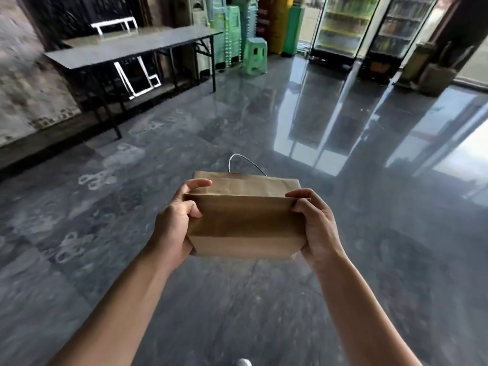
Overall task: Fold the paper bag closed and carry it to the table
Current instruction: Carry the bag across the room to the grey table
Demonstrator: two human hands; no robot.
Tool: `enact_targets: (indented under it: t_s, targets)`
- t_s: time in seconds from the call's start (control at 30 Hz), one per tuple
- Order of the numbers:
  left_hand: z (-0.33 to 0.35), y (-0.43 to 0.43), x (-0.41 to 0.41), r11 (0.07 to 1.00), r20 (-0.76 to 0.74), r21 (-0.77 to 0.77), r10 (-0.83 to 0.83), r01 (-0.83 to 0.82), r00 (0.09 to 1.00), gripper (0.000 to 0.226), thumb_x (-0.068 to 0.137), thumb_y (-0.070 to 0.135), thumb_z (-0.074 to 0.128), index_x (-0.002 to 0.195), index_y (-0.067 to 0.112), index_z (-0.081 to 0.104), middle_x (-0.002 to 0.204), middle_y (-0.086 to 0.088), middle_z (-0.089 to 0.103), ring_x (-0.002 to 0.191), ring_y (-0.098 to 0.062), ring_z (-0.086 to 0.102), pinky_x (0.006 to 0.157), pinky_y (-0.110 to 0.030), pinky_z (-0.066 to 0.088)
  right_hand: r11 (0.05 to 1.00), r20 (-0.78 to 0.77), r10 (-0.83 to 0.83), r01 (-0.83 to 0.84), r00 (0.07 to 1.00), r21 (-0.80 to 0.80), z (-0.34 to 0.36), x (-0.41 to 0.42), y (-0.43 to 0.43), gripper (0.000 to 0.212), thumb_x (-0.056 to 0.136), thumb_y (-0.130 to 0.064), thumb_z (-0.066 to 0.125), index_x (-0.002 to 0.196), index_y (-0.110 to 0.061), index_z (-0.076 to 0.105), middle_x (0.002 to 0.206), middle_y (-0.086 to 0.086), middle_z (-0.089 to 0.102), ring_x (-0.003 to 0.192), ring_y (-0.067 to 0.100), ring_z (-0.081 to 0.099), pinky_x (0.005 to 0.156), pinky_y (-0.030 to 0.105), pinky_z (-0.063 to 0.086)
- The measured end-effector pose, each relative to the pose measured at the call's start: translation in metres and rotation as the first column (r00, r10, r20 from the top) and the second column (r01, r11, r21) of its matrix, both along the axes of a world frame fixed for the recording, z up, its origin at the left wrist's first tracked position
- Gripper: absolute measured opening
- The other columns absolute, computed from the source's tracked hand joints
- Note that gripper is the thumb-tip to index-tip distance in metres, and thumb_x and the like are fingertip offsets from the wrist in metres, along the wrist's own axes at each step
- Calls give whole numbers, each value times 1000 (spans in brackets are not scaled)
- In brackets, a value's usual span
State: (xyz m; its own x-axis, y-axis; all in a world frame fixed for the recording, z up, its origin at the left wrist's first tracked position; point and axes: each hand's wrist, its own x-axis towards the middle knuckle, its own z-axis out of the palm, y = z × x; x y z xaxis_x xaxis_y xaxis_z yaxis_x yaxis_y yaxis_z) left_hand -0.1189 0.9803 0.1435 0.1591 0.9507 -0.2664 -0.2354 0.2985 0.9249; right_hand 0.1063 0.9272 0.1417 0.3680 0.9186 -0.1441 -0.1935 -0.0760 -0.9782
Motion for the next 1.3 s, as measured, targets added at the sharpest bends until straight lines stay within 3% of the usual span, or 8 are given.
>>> enact_targets:
  t_s: [0.17,0.3,0.37,0.57,0.83,1.03,1.2,1.3]
  targets:
    - [-12,100,-13,993,12,-11,120,-120,993,63,53,4,39,100,32,71,98,-11,59,69,-24,56,57,-29,50,994,16,105,-105,994,12,-4,-12,120,18,67,-12,53,74,-22,67,59,-4,46,60,13,39,52,27,29]
    - [-27,203,-25,985,42,-9,174,-173,984,50,73,5,38,95,33,72,74,-2,65,53,-14,62,49,-21,50,980,41,191,-193,981,52,-22,-24,232,22,73,-7,52,80,-20,69,62,-3,49,60,11,41,47,22,33]
    - [-30,264,-33,981,69,-4,193,-194,979,48,76,4,37,94,32,73,71,0,66,51,-12,62,48,-20,50,962,57,249,-254,967,102,-28,-29,294,23,77,-5,51,86,-18,69,63,-4,52,61,10,42,48,20,34]
    - [-6,461,-58,974,143,29,217,-223,966,46,79,3,35,90,27,73,80,-3,67,60,-14,61,52,-21,49,869,138,426,-447,894,212,-15,-29,492,20,87,-15,60,104,-17,70,98,4,60,83,11,48,66,24,33]
    - [7,673,-42,971,140,36,227,-235,964,45,79,1,34,84,27,70,85,-5,58,67,-18,56,55,-26,48,912,149,290,-320,945,257,-27,-29,716,31,80,-15,48,102,-8,69,109,-5,69,103,10,55,90,33,32]
    - [-6,856,-19,952,134,45,294,-302,946,43,80,1,34,83,27,68,85,-8,58,63,-19,59,49,-23,52,889,156,330,-362,931,280,-47,-9,921,31,83,-21,46,101,-8,69,111,-4,66,106,12,53,93,34,30]
    - [13,1005,4,919,152,49,381,-392,912,42,81,-1,33,81,25,66,77,-3,64,56,-14,63,48,-22,51,872,151,404,-430,902,236,-22,14,1087,22,82,-28,48,98,-24,62,93,-6,60,87,11,47,80,38,28]
    - [25,1080,6,902,160,48,417,-429,895,41,80,1,35,81,27,66,72,1,66,58,-13,62,50,-23,51,853,141,452,-473,881,221,-4,16,1177,17,81,-28,49,96,-27,58,89,-8,56,85,14,43,78,40,27]
